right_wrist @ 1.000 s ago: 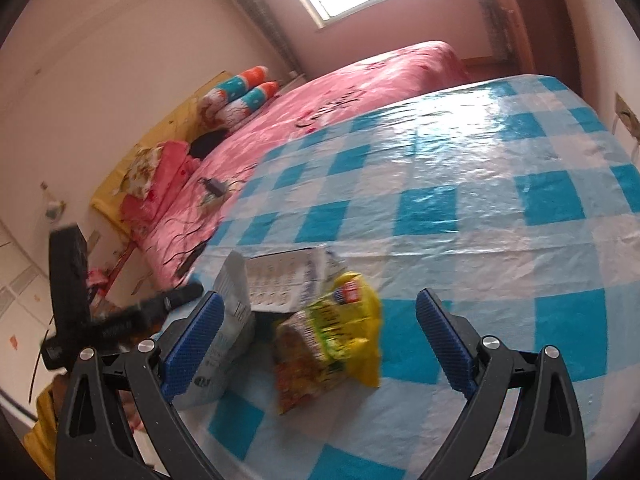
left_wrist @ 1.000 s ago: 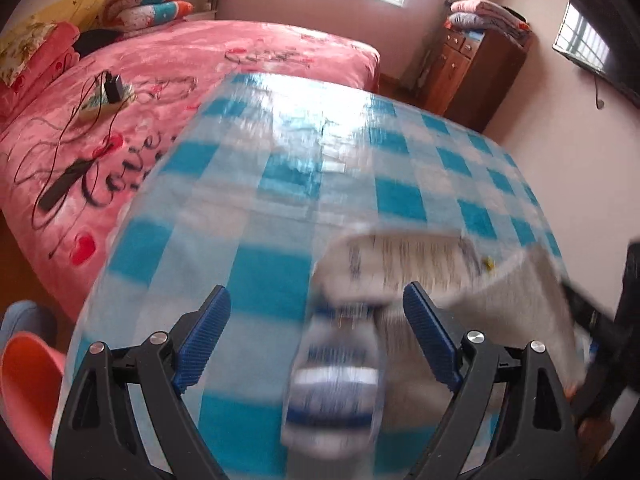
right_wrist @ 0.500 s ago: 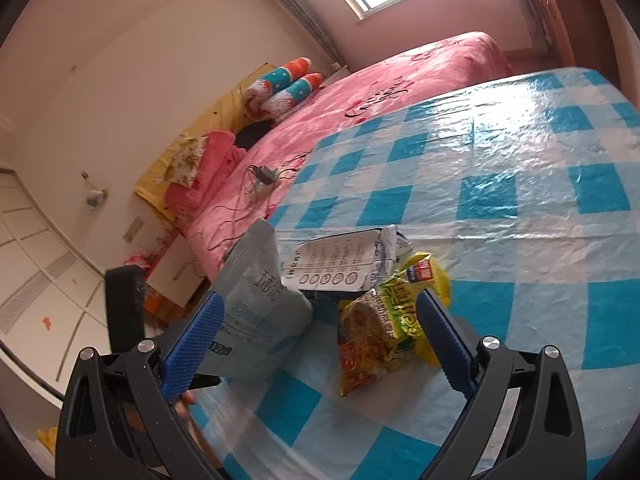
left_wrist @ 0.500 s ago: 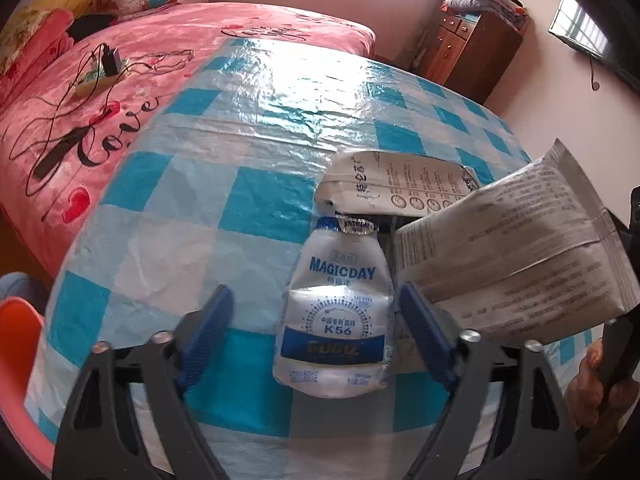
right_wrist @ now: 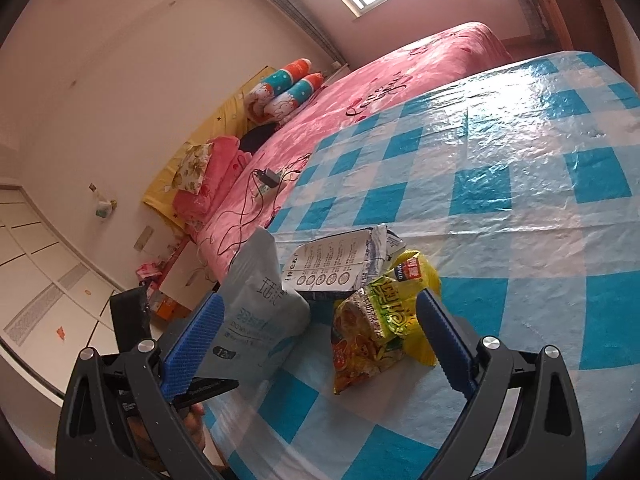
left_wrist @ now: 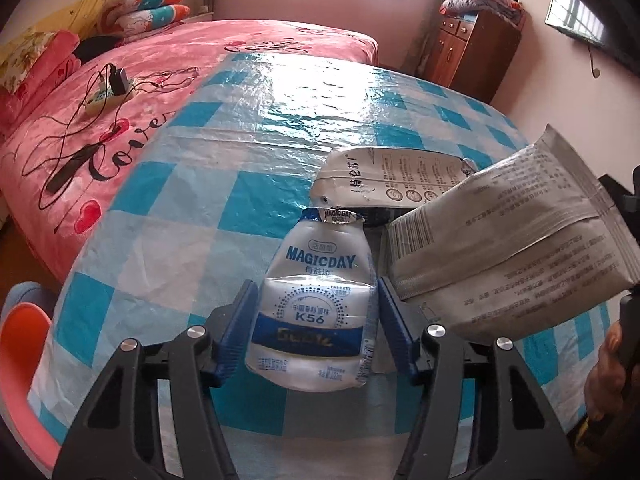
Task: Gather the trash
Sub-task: 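Grasp the white MAGICDAY yogurt bottle with the left tool while the right tool grasps the paper bag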
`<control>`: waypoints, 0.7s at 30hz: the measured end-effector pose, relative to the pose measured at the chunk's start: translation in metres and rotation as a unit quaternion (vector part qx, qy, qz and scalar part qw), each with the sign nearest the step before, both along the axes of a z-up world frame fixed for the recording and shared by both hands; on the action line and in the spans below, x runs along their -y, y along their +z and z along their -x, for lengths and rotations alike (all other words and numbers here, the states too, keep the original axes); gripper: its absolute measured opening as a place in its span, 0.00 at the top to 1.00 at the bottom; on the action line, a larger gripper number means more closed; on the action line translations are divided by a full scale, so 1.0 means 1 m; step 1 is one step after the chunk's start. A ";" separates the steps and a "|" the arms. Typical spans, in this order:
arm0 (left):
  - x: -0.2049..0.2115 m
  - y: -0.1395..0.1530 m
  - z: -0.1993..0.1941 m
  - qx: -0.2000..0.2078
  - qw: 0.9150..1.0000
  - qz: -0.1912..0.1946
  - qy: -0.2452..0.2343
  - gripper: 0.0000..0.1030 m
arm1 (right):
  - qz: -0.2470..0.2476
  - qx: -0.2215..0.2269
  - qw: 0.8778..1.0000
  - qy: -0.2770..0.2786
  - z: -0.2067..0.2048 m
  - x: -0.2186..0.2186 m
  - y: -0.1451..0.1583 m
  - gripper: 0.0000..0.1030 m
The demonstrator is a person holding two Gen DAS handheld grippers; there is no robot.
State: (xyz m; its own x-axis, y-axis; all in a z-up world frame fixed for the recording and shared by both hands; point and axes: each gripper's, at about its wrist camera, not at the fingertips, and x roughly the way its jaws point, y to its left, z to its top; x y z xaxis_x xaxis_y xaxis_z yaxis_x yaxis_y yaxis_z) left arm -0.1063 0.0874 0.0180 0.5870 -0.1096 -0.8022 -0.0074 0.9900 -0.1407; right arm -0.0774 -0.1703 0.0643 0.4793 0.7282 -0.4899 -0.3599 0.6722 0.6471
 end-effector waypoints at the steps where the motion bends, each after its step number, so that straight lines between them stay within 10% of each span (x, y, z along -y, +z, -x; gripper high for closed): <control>1: 0.000 0.000 0.001 0.000 1.000 0.002 -0.001 0.41 | 0.000 -0.002 1.000 -0.004 -0.001 0.002 -0.001 0.07; 21: 0.025 -0.001 0.009 -0.003 0.998 0.032 -0.055 0.41 | 0.063 -0.005 0.998 -0.016 0.001 0.002 -0.002 0.07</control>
State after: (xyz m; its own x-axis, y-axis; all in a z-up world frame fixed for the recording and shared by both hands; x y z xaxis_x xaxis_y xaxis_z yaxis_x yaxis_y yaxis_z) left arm -0.1149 0.0624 0.0166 0.5638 -0.2242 -0.7949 0.1005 0.9739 -0.2035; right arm -0.0784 -0.1725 0.0625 0.4957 0.6450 -0.5816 -0.3318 0.7595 0.5595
